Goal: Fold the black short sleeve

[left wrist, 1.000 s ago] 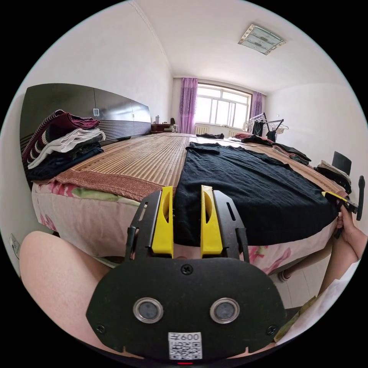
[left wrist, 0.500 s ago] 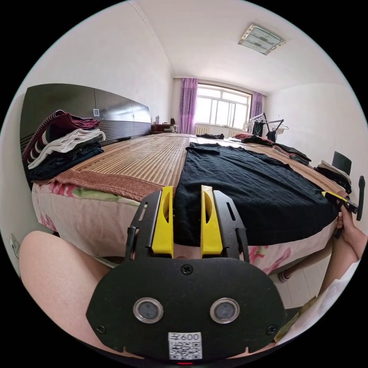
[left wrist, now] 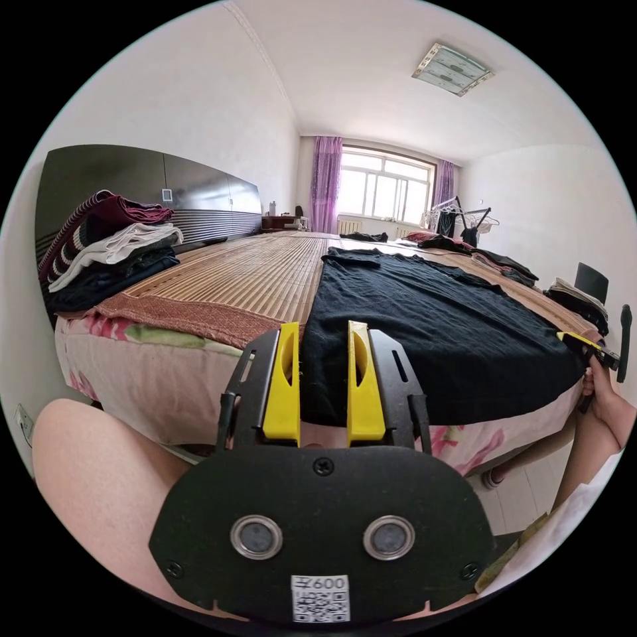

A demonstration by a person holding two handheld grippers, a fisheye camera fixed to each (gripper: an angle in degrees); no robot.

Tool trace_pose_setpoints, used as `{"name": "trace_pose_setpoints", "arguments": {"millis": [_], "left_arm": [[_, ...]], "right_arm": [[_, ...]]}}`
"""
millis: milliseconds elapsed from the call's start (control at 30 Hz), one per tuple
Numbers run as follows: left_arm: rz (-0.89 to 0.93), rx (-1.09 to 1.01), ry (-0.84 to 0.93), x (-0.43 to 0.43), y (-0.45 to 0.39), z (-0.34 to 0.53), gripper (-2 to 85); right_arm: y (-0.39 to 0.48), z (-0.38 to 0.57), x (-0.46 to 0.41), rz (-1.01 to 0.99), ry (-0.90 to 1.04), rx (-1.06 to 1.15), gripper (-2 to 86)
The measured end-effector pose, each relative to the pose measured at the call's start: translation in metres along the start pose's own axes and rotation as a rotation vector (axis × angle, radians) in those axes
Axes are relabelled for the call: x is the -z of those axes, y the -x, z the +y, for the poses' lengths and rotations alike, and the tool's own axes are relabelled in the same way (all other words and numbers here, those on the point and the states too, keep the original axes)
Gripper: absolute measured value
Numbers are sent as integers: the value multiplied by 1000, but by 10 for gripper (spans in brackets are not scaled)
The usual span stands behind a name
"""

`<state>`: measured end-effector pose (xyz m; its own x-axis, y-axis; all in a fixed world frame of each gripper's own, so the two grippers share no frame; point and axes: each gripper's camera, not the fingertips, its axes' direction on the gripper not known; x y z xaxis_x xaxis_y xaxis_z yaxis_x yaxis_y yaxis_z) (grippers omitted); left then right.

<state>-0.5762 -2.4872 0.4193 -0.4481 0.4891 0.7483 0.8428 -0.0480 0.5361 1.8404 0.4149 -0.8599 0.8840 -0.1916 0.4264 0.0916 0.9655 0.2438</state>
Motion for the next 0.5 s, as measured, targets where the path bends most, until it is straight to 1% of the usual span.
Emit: {"name": "trace_pose_setpoints", "arguments": {"millis": [500], "left_arm": [[0, -2, -1, -17, -2, 19, 104]], "right_arm": [[4, 22, -22, 1, 0, 0, 49]]}}
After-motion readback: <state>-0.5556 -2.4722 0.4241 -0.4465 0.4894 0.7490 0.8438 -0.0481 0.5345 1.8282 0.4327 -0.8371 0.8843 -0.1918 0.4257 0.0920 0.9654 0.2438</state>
